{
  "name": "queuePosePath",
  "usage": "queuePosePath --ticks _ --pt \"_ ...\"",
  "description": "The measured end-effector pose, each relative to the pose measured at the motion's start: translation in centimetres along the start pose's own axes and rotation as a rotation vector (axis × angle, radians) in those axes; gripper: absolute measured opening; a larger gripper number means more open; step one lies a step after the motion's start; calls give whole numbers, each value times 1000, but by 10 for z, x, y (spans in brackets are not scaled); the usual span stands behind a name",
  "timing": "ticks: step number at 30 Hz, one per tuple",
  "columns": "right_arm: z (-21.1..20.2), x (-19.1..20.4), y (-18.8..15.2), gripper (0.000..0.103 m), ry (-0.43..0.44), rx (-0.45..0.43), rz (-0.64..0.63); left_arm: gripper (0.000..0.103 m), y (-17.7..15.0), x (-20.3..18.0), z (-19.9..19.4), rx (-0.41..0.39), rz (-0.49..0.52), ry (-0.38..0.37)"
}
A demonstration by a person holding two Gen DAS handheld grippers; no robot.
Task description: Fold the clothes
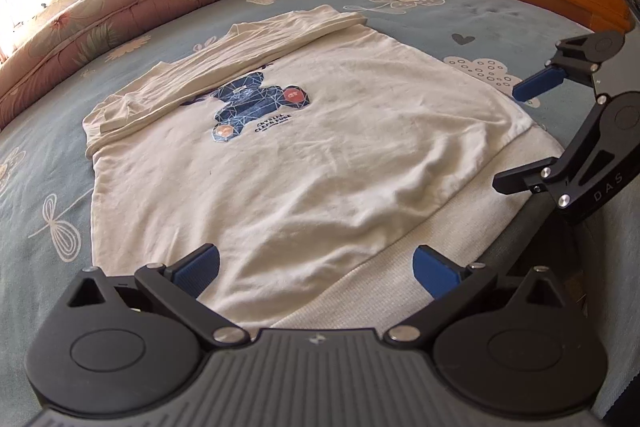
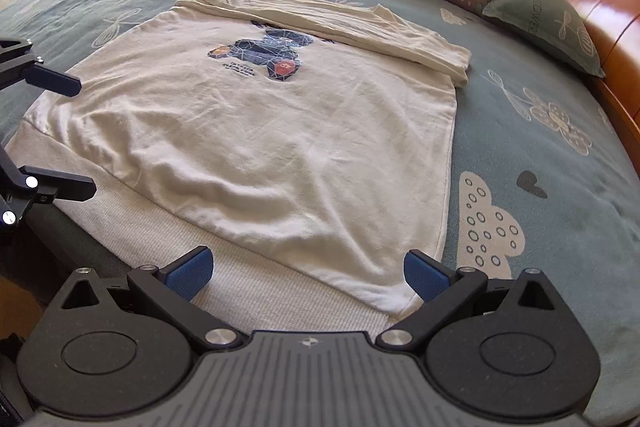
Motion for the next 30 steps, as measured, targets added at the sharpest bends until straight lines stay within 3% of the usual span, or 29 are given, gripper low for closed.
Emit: queuePosePath --ticks 8,14,24,30 --pt "-21 12 -9 103 -157 -58 -311 102 0 -14 2 -17 63 2" --pt "-16 36 -16 103 -165 -68 -467 102 -4 -29 6 -21 132 10" --pt "-12 39 -13 103 -263 -116 -543 102 3 -45 9 -27 191 -28" --pt "-25 16 -16 103 -275 -118 -491 102 13 -60 13 -35 229 -49"
Point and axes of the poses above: each gripper's, at about its wrist camera, not at the fingertips, and z roughly the way its jaws point, x to its left, y to its top, the point moved 7 cm from there along z, roughly the way its jaws point, and after that the axes turned 10 degrees about x, right-handed, at the moved point
